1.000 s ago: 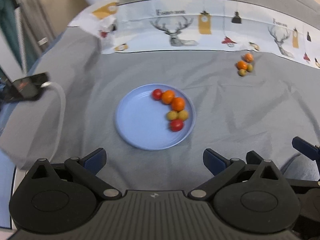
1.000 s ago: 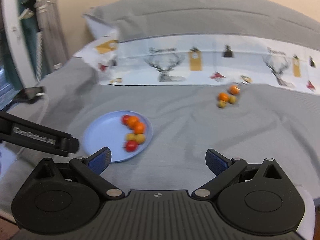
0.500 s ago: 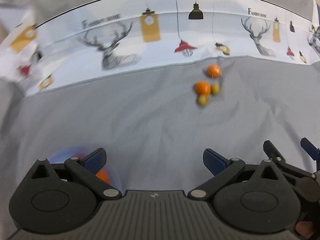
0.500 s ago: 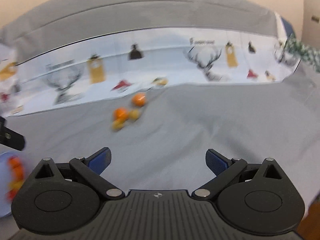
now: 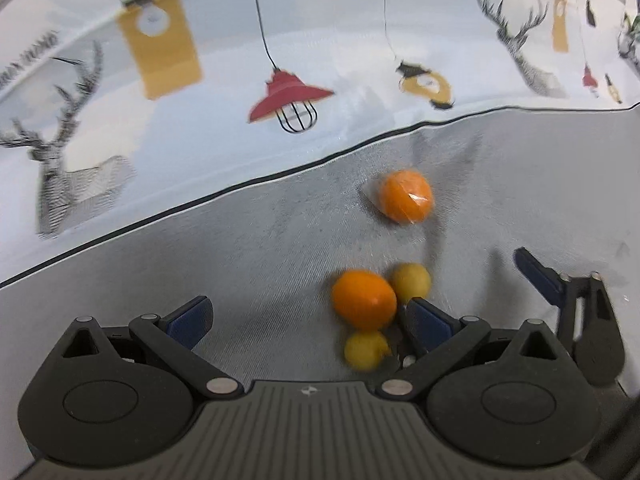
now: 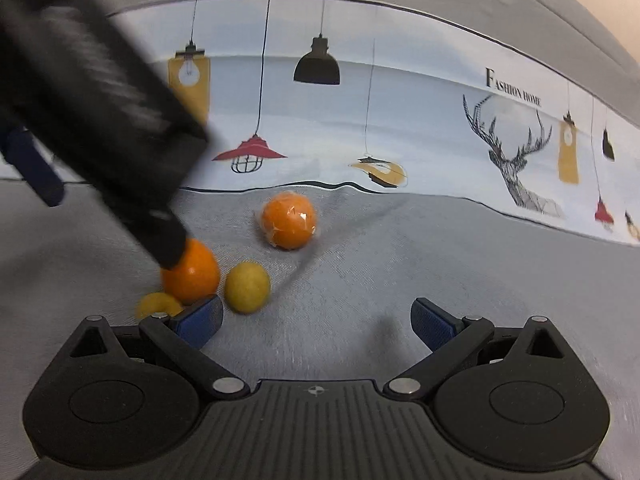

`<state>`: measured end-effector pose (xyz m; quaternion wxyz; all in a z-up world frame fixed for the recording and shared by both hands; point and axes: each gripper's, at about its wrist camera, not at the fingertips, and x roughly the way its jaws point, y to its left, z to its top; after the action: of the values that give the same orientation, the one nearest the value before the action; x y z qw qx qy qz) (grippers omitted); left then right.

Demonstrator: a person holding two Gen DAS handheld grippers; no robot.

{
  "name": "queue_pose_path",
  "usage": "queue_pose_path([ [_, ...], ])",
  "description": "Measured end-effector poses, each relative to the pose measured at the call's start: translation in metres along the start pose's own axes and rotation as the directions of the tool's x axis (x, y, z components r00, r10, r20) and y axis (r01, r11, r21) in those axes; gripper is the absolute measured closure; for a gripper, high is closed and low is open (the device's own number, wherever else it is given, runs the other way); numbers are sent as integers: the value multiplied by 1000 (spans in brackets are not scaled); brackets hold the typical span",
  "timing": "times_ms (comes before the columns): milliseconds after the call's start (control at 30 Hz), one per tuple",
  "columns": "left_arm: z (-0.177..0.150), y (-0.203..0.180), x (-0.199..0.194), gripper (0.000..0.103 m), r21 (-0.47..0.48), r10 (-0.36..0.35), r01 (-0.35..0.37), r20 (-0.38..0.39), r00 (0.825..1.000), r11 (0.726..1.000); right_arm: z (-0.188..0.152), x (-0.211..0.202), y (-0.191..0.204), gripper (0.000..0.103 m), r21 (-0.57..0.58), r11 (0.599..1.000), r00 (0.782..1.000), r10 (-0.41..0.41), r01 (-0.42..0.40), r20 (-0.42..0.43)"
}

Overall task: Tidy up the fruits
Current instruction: 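Grasp a yellow lemon with the right gripper while the left grasps an orange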

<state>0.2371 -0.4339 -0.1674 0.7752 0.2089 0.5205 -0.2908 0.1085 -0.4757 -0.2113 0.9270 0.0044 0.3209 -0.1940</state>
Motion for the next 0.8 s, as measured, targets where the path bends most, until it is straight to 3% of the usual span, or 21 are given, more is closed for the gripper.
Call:
queue_pose_path([
  [200,10,0,22,0,24,-49,50,-45,998,998,-4,2,-20,1,21,993,993,-118,118,-9],
  [333,6,-2,25,0,68,-50,55,-68,996,996,-5,6,-36,2,97,991,995,-93,95,-28],
  [500,-2,-10,33,0,184,61,-39,-111,992,982,-3,8,-15,3,-32,999,1000,-19,20,19],
  [600,-1,4,33,1,128,45,-31,-106,993,991,-2,6,-4,3,-94,995,999,18,-15,40],
  [800,6,27,31,9,75,22,-15,-96,995,997,4,8,2,3,-80,995,997,56,-53,43],
])
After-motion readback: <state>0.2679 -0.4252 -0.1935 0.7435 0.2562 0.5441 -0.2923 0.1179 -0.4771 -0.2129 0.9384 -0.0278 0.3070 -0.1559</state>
